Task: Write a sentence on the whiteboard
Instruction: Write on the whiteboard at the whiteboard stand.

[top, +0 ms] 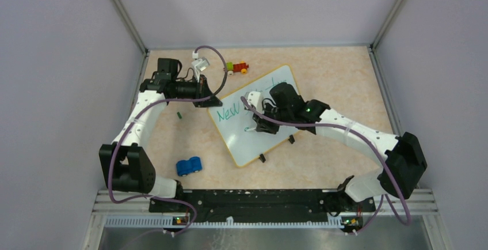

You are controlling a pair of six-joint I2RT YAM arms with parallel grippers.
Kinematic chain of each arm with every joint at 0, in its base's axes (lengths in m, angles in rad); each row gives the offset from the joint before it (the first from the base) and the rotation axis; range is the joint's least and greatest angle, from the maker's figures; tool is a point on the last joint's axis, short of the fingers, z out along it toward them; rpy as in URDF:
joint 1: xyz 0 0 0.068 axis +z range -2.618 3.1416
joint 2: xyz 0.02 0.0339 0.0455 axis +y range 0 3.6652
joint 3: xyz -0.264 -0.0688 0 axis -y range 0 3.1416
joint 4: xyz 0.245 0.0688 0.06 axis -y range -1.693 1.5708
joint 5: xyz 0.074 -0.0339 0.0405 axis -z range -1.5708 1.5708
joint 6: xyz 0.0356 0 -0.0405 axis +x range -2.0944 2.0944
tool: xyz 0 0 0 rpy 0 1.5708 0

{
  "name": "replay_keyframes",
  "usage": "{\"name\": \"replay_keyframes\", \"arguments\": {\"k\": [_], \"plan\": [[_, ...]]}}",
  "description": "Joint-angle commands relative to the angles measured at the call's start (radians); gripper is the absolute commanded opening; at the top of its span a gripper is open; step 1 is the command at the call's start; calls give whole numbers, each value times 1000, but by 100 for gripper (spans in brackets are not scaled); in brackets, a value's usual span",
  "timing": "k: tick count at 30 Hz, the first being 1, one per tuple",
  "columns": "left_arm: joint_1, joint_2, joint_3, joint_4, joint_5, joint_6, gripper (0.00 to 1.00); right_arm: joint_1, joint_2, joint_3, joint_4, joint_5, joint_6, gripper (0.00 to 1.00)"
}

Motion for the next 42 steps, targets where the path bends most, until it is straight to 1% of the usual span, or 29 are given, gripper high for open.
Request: {"name": "replay_keyframes", "arguments": {"k": [1, 8, 12, 24, 30, 42], "plan": [[-22, 16, -14, 7, -16, 64, 0, 10, -11, -52, 6, 69, -21, 0], [-22, 16, -14, 7, -17, 64, 0, 10, -19, -105, -3, 42, -26, 0], [-22, 21, -14, 7, -16, 64, 0, 31, -9, -114, -10, 30, -37, 0], [-22, 13, -12, 5, -19, 62, 0, 69, 1, -24, -16, -54, -28, 0], [-22, 12, -14, 5, -18, 61, 0, 69, -11, 4, -3, -42, -15, 0], [-22, 8, -14, 4, -23, 64, 0, 64, 44, 28, -3, 59, -11, 0]]}}
